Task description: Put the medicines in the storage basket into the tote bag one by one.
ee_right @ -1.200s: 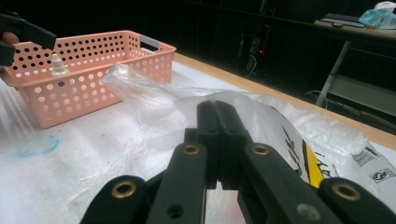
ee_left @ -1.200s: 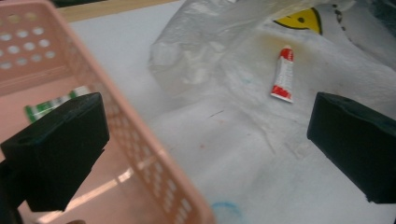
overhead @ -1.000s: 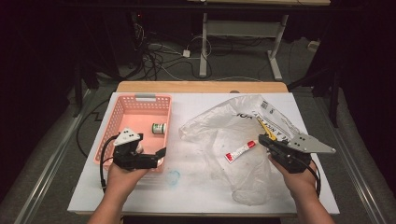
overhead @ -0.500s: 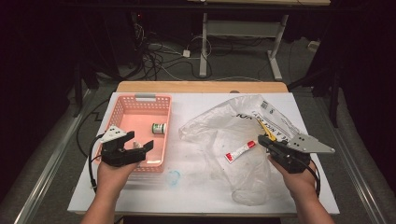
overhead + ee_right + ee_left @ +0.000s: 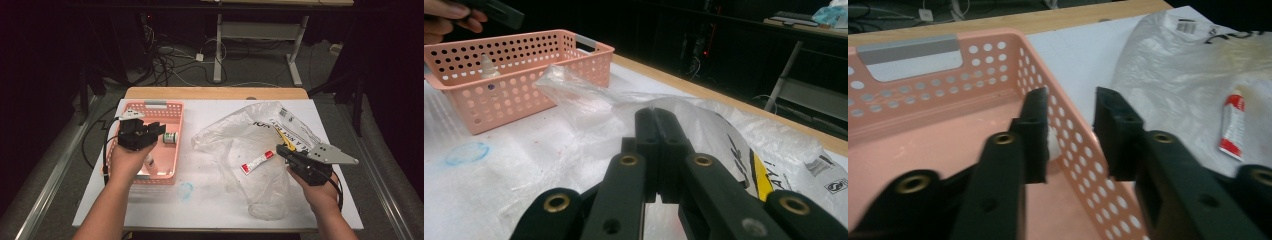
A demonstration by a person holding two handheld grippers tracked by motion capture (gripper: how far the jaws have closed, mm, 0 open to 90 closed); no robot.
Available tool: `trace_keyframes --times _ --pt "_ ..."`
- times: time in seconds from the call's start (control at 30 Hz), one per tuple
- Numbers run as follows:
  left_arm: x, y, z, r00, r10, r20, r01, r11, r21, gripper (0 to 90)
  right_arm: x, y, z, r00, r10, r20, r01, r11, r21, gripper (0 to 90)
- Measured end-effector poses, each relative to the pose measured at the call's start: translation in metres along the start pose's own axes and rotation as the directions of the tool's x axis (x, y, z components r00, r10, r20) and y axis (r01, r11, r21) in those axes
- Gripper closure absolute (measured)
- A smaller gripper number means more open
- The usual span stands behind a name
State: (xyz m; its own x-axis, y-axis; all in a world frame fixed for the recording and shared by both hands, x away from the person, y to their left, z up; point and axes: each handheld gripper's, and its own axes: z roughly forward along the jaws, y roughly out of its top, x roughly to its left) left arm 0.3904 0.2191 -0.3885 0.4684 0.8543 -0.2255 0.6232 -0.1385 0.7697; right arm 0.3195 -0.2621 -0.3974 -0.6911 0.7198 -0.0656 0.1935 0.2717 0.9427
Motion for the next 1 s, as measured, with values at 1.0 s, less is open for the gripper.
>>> trace_keyframes --times 1.0 --pt "0.044 0.021 0.086 0.9972 -0.002 -0.075 0.034 0.9067 0.42 87.9 0.0 0.0 0.002 1.0 0.002 -0.002 -0.002 1.0 0.003 90.0"
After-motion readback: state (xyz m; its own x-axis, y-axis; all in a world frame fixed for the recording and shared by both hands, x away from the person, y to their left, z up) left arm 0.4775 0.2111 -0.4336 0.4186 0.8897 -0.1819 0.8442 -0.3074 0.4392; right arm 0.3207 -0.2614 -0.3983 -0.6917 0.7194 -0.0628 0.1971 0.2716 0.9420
